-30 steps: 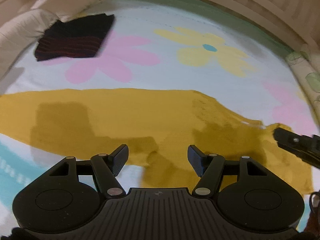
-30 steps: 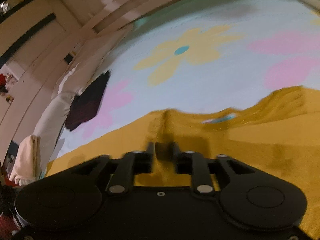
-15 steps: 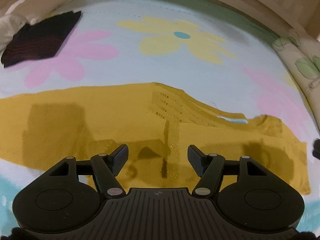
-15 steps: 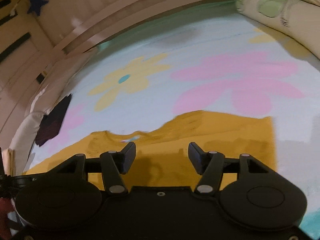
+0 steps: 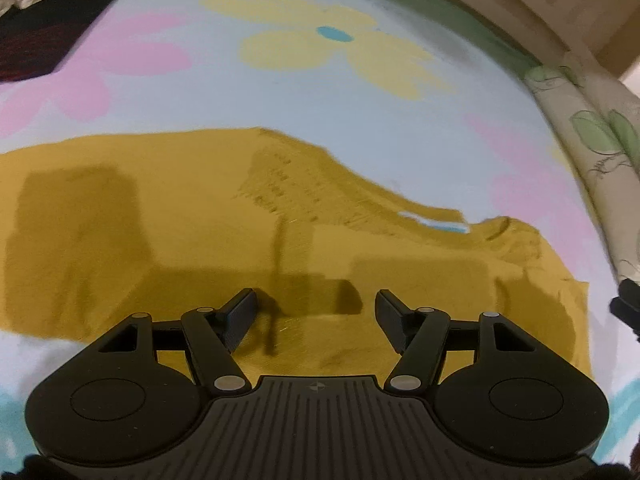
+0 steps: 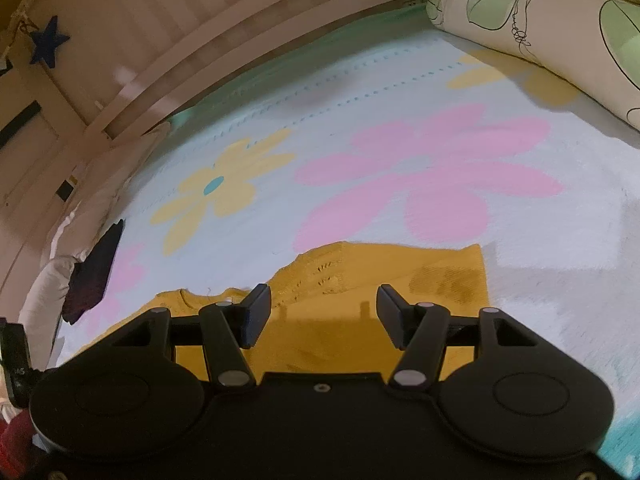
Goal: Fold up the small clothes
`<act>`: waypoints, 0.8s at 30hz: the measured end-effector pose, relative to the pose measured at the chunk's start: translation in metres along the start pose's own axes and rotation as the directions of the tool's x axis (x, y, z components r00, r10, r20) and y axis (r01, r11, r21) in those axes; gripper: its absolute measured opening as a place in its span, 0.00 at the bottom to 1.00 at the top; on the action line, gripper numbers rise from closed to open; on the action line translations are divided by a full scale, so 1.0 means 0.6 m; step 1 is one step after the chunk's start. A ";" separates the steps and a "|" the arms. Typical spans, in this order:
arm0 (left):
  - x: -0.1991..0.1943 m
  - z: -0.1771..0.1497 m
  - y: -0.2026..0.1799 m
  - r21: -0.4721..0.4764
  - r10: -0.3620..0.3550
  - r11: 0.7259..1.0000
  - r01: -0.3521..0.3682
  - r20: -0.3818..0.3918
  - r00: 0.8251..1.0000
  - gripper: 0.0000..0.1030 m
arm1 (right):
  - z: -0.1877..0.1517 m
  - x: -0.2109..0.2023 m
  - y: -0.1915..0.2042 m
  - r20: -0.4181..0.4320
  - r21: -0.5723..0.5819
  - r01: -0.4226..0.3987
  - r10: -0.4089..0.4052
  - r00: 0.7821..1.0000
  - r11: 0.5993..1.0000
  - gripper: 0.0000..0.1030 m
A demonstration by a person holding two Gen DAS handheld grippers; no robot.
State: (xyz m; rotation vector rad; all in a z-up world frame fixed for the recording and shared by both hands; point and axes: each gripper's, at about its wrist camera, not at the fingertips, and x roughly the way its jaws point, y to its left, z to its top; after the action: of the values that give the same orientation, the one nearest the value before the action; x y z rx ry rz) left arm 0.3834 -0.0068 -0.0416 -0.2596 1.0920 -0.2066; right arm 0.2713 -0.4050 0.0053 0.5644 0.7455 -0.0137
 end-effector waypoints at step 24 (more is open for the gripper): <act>-0.060 0.028 0.085 -0.095 0.209 0.976 -0.195 0.172 0.963 0.03 | 0.002 -0.004 -0.062 0.000 0.064 0.141 -0.141 0.990 0.988 0.62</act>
State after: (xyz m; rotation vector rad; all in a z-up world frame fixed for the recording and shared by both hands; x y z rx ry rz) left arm 0.3843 0.0541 -0.0193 -0.2295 0.9394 0.0419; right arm 0.2625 -0.4377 -0.0102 0.5715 0.7819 -0.1702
